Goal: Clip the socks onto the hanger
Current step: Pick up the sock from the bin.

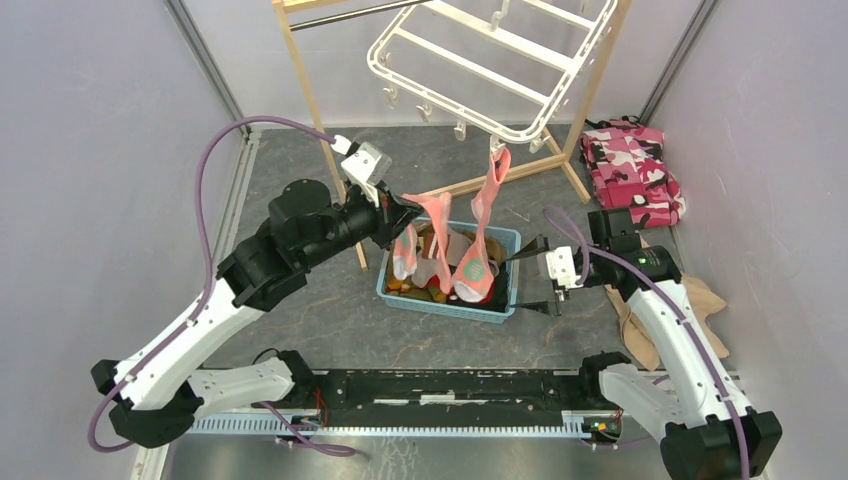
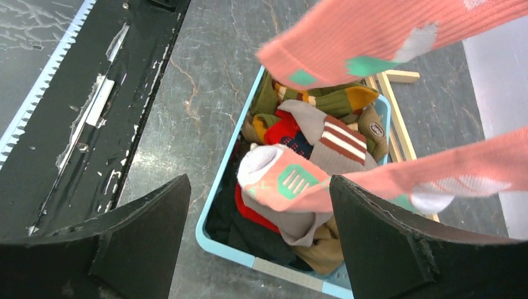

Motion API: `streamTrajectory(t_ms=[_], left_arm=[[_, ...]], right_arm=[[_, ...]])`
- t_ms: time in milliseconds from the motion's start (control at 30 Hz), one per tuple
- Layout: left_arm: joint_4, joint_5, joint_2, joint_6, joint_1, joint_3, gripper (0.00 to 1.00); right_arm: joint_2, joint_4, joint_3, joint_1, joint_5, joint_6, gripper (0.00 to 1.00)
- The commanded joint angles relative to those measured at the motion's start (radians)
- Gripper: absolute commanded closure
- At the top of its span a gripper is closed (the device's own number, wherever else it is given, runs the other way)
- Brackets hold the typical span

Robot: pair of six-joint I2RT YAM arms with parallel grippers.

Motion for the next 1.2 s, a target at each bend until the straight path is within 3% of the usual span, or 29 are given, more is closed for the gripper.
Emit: streamTrajectory(t_ms=[0, 100, 167, 633, 867, 1167], left_arm=[[0.156, 0.224, 0.013, 0.001, 0.0, 0.024, 0.98], [0.275, 0.259, 0.039, -0.074, 0.0, -0.003, 0.98], [0.337, 0.271, 0.06, -0.127, -0.001, -0.016, 0.98], [0.495, 0.238, 0.135, -0.241, -0.001, -0.043, 0.98], [0.499, 0.168, 0.114, -0.275, -0.001, -0.074, 0.98], [0.412, 0.083, 0.055, -0.275, -0.001, -0.112, 0.98]], right_arm=[[-0.03, 0.25, 0.022, 0.081, 0.074, 0.244, 0.12], [-0.091, 0.53, -0.038, 0.183, 0.229, 0.51, 0.12], [-0.115, 0.629, -0.062, 0.22, 0.264, 0.614, 0.11], [-0.174, 0.84, -0.164, 0.263, 0.3, 0.958, 0.12], [-0.238, 1.068, -0.214, 0.308, 0.508, 1.303, 0.14], [-0.197, 1.099, -0.224, 0.427, 0.643, 1.436, 0.16]])
